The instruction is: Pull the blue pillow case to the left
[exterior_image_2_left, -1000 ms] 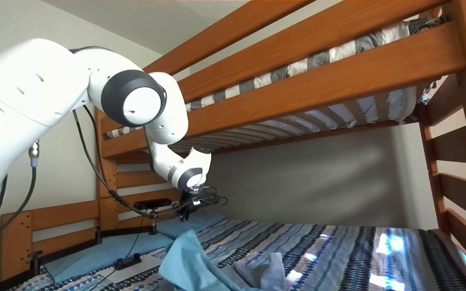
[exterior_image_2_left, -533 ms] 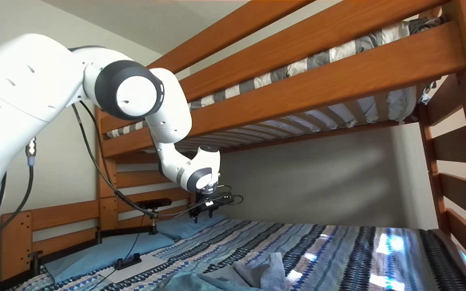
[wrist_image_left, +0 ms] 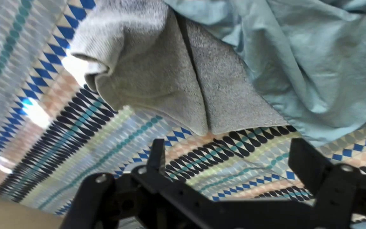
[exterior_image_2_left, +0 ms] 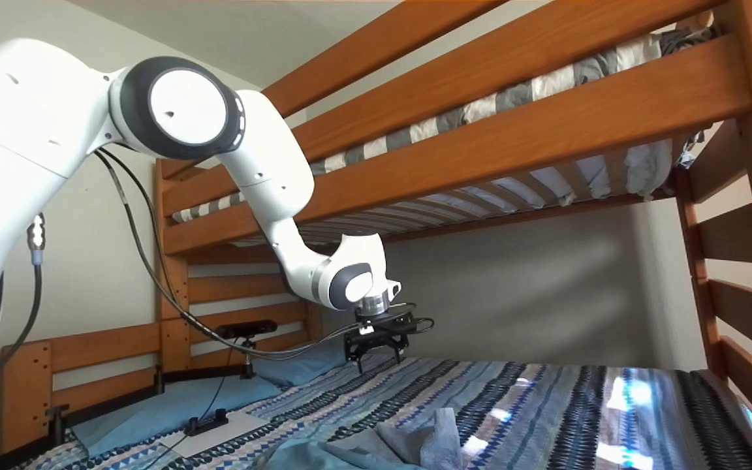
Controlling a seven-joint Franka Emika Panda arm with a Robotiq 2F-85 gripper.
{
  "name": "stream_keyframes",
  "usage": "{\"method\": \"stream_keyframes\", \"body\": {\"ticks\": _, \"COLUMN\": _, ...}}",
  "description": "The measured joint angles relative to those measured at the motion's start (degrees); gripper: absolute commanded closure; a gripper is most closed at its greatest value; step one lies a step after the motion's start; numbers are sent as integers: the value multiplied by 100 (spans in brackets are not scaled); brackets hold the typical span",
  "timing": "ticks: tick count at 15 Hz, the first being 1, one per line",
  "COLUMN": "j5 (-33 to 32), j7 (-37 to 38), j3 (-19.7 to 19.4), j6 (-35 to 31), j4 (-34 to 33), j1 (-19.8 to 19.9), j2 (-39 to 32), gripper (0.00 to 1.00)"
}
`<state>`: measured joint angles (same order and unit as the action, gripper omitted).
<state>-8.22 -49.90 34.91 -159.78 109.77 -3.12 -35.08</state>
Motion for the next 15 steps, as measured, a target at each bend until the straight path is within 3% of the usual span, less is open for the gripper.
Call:
{"method": "stream_keyframes", "body": {"ticks": 6, "j5": 57, "j7": 1541, "j3": -903, "j6": 727, "j4": -280, "j1": -557, "j2": 209, "gripper": 0}}
{"method": "stream_keyframes", "body": {"ticks": 10, "j5": 265, "j7": 2305, "j3": -1226, "j6": 1123, "j4": -439, "j1": -594, "j2": 191, "gripper": 0}}
{"method": "stream_keyframes", "body": {"ticks": 15, "j5": 453, "j7": 3117, "j3": -1576, "j6": 1046, "j4": -581, "j1": -625, "j2": -14, "gripper": 0}}
